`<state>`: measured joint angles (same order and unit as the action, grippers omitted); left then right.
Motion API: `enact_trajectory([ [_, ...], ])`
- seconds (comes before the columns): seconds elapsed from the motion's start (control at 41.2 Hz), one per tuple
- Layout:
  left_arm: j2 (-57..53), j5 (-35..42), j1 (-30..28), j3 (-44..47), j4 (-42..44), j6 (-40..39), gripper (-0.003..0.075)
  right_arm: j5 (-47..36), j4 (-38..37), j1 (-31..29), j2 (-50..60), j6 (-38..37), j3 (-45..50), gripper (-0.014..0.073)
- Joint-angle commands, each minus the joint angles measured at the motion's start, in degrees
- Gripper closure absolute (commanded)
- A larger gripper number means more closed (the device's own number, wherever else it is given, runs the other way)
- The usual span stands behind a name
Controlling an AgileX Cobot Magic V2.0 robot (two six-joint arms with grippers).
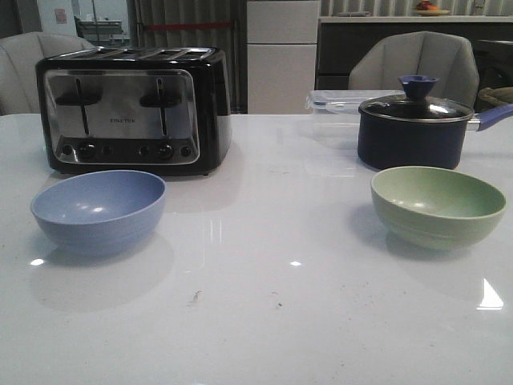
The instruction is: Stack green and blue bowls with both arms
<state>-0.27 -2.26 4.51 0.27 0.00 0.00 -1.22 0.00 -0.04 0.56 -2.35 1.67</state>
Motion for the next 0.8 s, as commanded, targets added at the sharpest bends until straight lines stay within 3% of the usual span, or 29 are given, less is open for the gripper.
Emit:
enact_trajectory([
  [0.0,-1.08,5.25,0.24,0.18,0.00,-0.35,0.0627,-5.36,-0.57,-0.33,1.09,0.30,-0.27,0.0537],
  [0.558,-1.08,5.63,0.24,0.18,0.00,-0.35,0.0627,-5.87,-0.57,-0.33,1.09,0.30,-0.27,0.0537],
  [0.777,-1.08,11.32,0.24,-0.60,0.00,-0.35,0.0627,-4.64,-0.57,-0.33,1.09,0.30,-3.12,0.0537],
])
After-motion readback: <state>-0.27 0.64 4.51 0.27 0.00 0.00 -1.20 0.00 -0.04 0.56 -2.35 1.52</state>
